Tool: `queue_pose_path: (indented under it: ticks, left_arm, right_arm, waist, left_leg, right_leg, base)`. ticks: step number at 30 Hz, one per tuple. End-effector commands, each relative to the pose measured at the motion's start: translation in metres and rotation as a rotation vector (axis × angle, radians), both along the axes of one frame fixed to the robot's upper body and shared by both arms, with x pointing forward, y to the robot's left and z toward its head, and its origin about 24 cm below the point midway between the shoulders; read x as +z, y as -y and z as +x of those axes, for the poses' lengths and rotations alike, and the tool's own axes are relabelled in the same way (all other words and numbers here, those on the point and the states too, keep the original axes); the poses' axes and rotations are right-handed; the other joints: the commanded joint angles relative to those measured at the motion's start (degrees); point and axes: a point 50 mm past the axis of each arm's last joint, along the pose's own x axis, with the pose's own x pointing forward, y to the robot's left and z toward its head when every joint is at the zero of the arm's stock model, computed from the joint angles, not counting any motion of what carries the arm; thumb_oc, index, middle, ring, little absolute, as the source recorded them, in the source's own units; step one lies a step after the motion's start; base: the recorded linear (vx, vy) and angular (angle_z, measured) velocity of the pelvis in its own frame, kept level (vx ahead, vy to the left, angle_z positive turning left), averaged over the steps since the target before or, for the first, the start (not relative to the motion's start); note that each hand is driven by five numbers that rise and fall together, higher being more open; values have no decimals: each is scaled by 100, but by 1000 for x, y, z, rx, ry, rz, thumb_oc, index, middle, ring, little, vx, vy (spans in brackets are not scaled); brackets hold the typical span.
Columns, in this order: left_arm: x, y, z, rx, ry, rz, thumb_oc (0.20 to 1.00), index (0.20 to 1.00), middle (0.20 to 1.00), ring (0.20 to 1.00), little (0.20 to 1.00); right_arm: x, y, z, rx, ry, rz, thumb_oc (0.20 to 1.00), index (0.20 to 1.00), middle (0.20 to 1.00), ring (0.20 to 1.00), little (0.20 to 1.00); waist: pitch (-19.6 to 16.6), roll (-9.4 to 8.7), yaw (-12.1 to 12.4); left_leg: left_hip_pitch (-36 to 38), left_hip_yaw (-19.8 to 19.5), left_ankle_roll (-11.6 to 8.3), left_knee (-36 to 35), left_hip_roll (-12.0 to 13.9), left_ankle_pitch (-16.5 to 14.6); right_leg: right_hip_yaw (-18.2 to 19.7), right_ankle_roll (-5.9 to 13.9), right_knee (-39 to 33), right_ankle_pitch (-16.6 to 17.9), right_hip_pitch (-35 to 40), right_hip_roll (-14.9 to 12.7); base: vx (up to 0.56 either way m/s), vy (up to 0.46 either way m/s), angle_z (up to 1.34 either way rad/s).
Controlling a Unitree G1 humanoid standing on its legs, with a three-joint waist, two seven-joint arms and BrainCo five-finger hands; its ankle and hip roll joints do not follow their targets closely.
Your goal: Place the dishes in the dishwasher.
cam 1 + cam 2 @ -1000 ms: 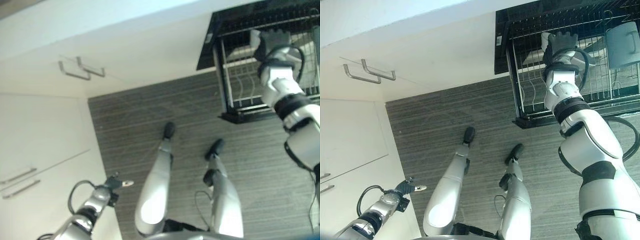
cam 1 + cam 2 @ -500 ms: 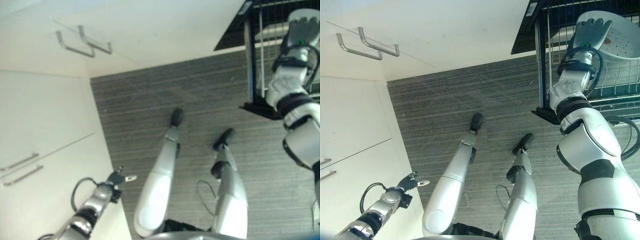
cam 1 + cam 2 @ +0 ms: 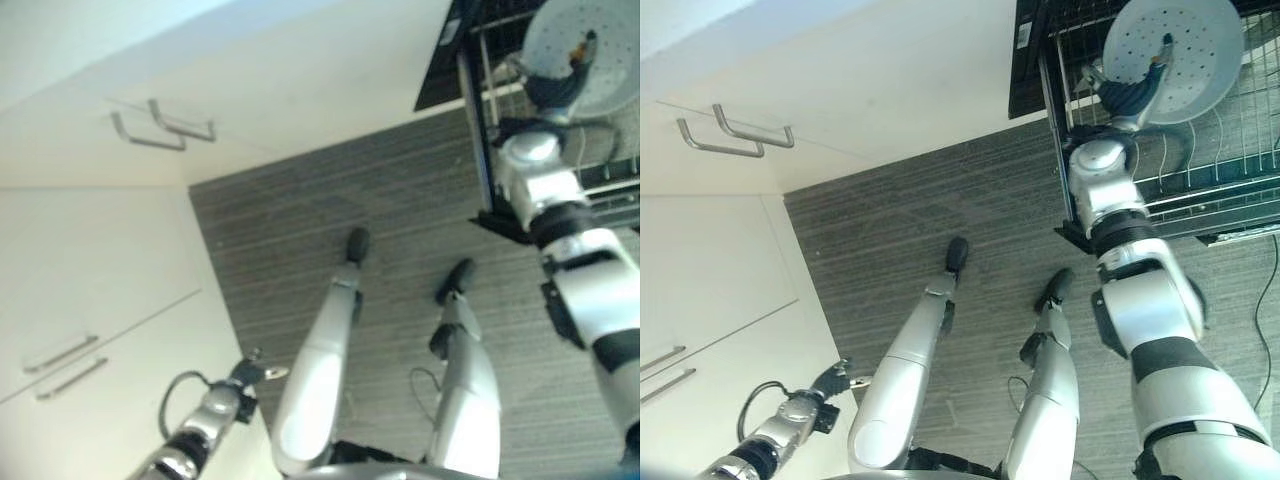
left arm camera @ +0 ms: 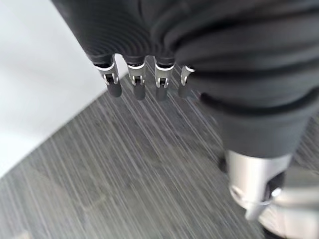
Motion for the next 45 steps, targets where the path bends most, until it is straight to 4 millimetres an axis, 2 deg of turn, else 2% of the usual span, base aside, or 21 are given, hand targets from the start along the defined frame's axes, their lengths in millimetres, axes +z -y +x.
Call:
queue_pose_path:
  ticks: [1,3,9,12,13,14,18,21,22,24,26,29,33,35,36,38,40,41,42,44,45]
  left_arm:
    - [-19,-9,-44,0,-136,70,1000,1000,1000,1000,1000]
    - [-22,-8,-49,27,-157,67,1000,1000,1000,1000,1000]
    - [-33,-15,-72,102,-266,72,1000,1000,1000,1000,1000]
    - [-36,-19,-81,123,-298,76,1000,1000,1000,1000,1000]
    - [-36,-19,-80,126,-298,74,1000,1000,1000,1000,1000]
    - [-38,-21,-86,132,-311,74,1000,1000,1000,1000,1000]
    - [-40,-26,-93,169,-329,87,1000,1000,1000,1000,1000]
    - [-43,-28,-103,230,-374,74,1000,1000,1000,1000,1000]
    - [-44,-31,-114,257,-397,65,1000,1000,1000,1000,1000]
    - [-49,-35,-160,313,-468,78,1000,1000,1000,1000,1000]
    - [-50,-36,-177,358,-499,98,1000,1000,1000,1000,1000]
    - [-49,-40,-188,401,-527,99,1000,1000,1000,1000,1000]
    - [-50,-37,-174,398,-467,37,1000,1000,1000,1000,1000]
    - [-50,-35,-171,378,-465,45,1000,1000,1000,1000,1000]
    - [-50,-37,-168,344,-480,75,1000,1000,1000,1000,1000]
    - [-49,-42,-167,349,-496,118,1000,1000,1000,1000,1000]
    - [-48,-45,-170,383,-513,122,1000,1000,1000,1000,1000]
    - [-49,-42,-178,414,-531,105,1000,1000,1000,1000,1000]
    - [-50,-39,-188,444,-551,88,1000,1000,1000,1000,1000]
    - [-51,-37,-194,437,-566,68,1000,1000,1000,1000,1000]
    - [-51,-37,-188,413,-549,69,1000,1000,1000,1000,1000]
  right_arm:
    - [-14,-3,-10,281,177,263,1000,1000,1000,1000,1000]
    - [-12,-32,-23,492,295,290,1000,1000,1000,1000,1000]
    - [-18,-67,-59,455,321,47,1000,1000,1000,1000,1000]
    - [-25,-67,-62,404,273,-86,1000,1000,1000,1000,1000]
    - [-23,-66,-62,393,264,-117,1000,1000,1000,1000,1000]
    - [-26,-59,-60,373,237,-153,1000,1000,1000,1000,1000]
    - [-30,-52,-75,410,281,-159,1000,1000,1000,1000,1000]
    - [-24,-31,-94,405,337,-211,1000,1000,1000,1000,1000]
    - [-25,-21,-100,396,351,-200,1000,1000,1000,1000,1000]
    - [-44,33,-126,213,379,-202,1000,1000,1000,1000,1000]
    - [-60,66,-142,93,366,-137,1000,1000,1000,1000,1000]
    - [-86,105,-160,-125,330,-46,1000,1000,1000,1000,1000]
    - [-146,172,-185,-385,223,298,1000,1000,1000,1000,1000]
    - [-181,183,-196,-453,174,444,1000,1000,1000,1000,1000]
    - [-206,180,-198,-461,114,527,1000,1000,1000,1000,1000]
    - [-222,163,-188,-408,37,567,1000,1000,1000,1000,1000]
    - [-227,150,-176,-341,-24,577,1000,1000,1000,1000,1000]
    - [-226,143,-165,-280,-69,569,1000,1000,1000,1000,1000]
    - [-225,137,-156,-226,-121,525,1000,1000,1000,1000,1000]
    - [-213,131,-138,-174,-116,500,1000,1000,1000,1000,1000]
    - [-206,130,-131,-167,-90,503,1000,1000,1000,1000,1000]
  waist:
    - [-36,226,106]
    - [-36,140,-3]
    - [-36,-145,-332]
    - [-36,-227,-422]
    - [-36,-236,-447]
    - [-36,-232,-480]
    - [-119,-347,-643]
    - [-356,-448,-833]
    - [-437,-472,-876]
    - [-765,-612,-1021]
    - [-979,-668,-1094]
    - [-1242,-667,-1215]
    - [-1381,-541,-1279]
    - [-1386,-501,-1224]
    - [-1363,-467,-1157]
    - [-1364,-460,-1106]
    - [-1352,-428,-1092]
    - [-1317,-389,-1077]
    - [-1292,-313,-1051]
    - [-1240,-137,-938]
    - [-1169,-93,-879]
  left_leg:
    - [245,247,-151,-210,291,-126]
    - [495,357,-156,-258,335,-119]
    - [1505,735,-172,-469,494,-161]
    - [1970,849,-163,-495,543,-205]
    - [1975,903,-118,-538,550,-60]
    - [2173,956,-136,-537,606,-76]
    - [2775,1059,-224,-817,732,-15]
    - [3052,1195,-286,-978,871,10]
    - [3130,1218,-303,-1012,894,13]
    - [3529,1294,-340,-1324,975,15]
    - [3757,1315,-345,-1589,978,57]
    - [3928,1383,-382,-1849,1014,180]
    - [3985,1406,-420,-1712,1052,131]
    - [3951,1332,-422,-1617,1037,129]
    - [3952,1178,-397,-1536,984,124]
    - [3930,943,-392,-1331,919,85]
    - [3894,804,-412,-950,883,-35]
    - [3798,635,-440,-443,815,-191]
    - [3663,382,-505,-179,792,-142]
    - [3494,72,-606,-947,950,289]
    - [3373,9,-640,-1185,1040,491]
  right_leg:
    - [361,255,744,-386,165,-237]
    - [405,244,766,-446,344,-190]
    - [461,268,573,-466,1192,-156]
    - [476,275,530,-544,1623,-146]
    - [447,227,495,-453,1624,-150]
    - [446,215,537,-550,1808,-143]
    - [443,183,337,-690,2410,-13]
    - [431,172,186,-738,2652,60]
    - [427,168,138,-754,2737,81]
    - [437,215,-137,-756,3122,176]
    - [459,251,-312,-733,3310,229]
    - [450,291,-469,-676,3429,277]
    - [288,261,-429,-723,3541,219]
    - [216,242,-414,-719,3618,186]
    - [211,204,-326,-795,3721,187]
    - [232,107,-150,-923,3773,217]
    - [252,-16,22,-1029,3767,231]
    - [306,-124,174,-1101,3763,220]
    - [396,-200,317,-1203,3785,241]
    - [586,-138,461,-1355,3621,281]
    - [651,-133,555,-1387,3474,290]
  base:
    - [-8,-23,-15]
    - [-8,-42,-8]
    - [9,-59,-20]
    - [31,-80,-40]
    - [10,-62,-31]
    - [7,-81,-34]
    - [67,-155,-12]
    - [84,-105,-12]
    - [123,-173,-16]
    - [217,-254,-8]
    - [197,-166,-1]
    - [153,-88,-15]
    - [126,-63,0]
    - [130,-146,17]
    - [186,-250,23]
    - [156,-232,29]
    - [118,-131,26]
    - [191,-15,18]
    - [192,86,3]
    - [21,234,-12]
    - [-145,233,-23]
